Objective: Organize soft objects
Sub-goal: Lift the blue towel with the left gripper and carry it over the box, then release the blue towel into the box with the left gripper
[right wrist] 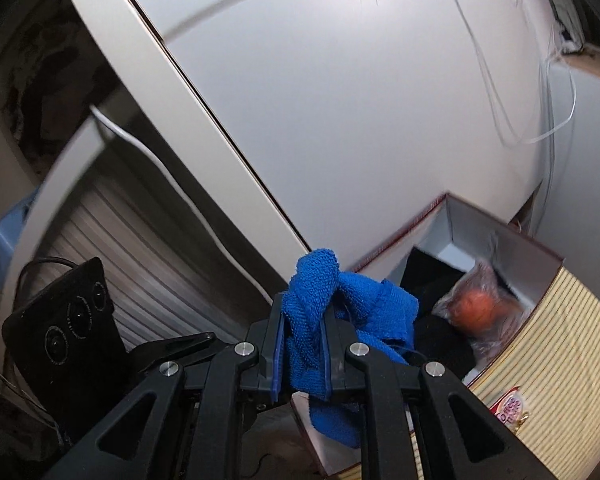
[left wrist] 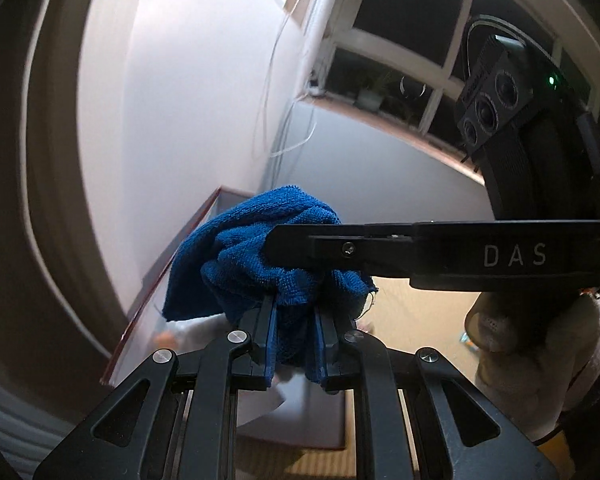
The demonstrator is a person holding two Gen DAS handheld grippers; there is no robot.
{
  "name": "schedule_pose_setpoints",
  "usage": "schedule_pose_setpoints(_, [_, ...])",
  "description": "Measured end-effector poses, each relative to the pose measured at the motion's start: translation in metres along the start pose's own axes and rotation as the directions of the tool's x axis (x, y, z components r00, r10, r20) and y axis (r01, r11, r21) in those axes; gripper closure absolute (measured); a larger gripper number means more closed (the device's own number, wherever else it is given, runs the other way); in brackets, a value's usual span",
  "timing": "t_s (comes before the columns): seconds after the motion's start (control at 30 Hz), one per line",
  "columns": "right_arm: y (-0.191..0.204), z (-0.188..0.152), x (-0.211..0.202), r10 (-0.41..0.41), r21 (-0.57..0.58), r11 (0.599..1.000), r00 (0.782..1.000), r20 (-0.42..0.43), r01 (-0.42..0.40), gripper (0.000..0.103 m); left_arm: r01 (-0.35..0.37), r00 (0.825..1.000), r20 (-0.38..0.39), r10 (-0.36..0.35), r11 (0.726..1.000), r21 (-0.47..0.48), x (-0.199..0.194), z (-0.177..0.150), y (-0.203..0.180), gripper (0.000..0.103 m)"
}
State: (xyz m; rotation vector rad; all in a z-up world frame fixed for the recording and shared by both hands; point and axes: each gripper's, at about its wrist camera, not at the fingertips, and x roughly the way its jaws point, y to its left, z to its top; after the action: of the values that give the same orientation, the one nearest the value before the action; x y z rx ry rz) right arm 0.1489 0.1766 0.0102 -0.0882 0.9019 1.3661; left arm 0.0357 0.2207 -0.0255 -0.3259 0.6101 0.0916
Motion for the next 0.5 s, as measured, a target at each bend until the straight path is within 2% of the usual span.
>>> schedule_pose_setpoints(0.17, [-0.013, -0.013, 0.029, -0.010, 0.031, 0.999, 0.998, -0.064, 0.012, 0.090, -0.046, 0.996, -0.074, 0.044, 0.999, -0.018, 0.017, -0.017, 0.014, 0.090])
schedule_pose_setpoints(0.33, [-0.021, -0.024, 0.047, -0.054, 0.047, 0.997, 0.993, -0.105, 0.060, 0.087, -0.110, 0.985, -0.139, 0.106, 0.994, -0.022, 0.030, -0.033, 0.029, 0.090])
schedule_pose_setpoints(0.37, [-0.023, -0.025, 0.049, -0.066, 0.047, 0.996, 0.991, -0.113, 0.072, 0.084, -0.124, 0.982, -0.144, 0.121, 0.992, -0.015, 0.031, -0.035, 0.030, 0.090])
schedule_pose_setpoints(0.5, [-0.026, -0.029, 0.048, -0.084, 0.044, 0.995, 0.990, -0.112, 0.089, 0.060, -0.167, 0.974, -0.156, 0.166, 0.986, 0.008, 0.033, -0.041, 0.035, 0.090])
